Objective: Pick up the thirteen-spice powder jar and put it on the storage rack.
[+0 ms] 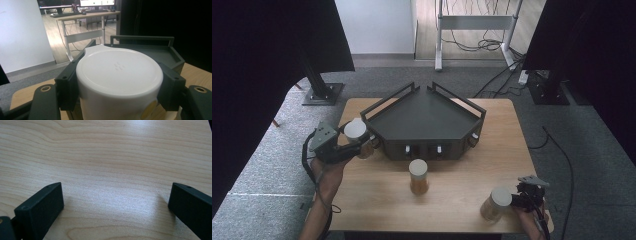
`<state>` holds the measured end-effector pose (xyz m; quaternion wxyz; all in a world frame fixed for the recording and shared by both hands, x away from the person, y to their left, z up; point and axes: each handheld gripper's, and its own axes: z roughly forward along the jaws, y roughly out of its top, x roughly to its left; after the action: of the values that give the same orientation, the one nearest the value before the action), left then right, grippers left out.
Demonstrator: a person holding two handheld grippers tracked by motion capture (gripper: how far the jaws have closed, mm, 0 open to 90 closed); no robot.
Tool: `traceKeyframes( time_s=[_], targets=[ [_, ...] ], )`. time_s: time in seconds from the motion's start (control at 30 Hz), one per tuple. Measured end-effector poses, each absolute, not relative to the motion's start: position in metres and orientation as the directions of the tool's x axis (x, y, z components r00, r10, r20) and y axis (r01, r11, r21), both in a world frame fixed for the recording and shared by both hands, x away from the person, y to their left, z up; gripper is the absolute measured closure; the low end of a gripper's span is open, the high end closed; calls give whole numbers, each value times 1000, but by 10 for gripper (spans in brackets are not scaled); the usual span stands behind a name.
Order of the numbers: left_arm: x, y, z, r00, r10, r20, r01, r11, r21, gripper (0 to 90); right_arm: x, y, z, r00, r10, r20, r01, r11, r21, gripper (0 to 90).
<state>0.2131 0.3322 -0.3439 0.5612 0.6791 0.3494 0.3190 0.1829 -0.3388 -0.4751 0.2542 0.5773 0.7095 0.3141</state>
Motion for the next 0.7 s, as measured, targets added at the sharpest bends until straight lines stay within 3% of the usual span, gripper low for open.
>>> traceKeyframes(
  time_s=[0.7],
  targets=[
    [261, 296, -330, 569, 821, 51, 125, -148, 981, 311, 183, -340, -475, -209, 978, 3, 659, 139, 739, 0]
  ],
)
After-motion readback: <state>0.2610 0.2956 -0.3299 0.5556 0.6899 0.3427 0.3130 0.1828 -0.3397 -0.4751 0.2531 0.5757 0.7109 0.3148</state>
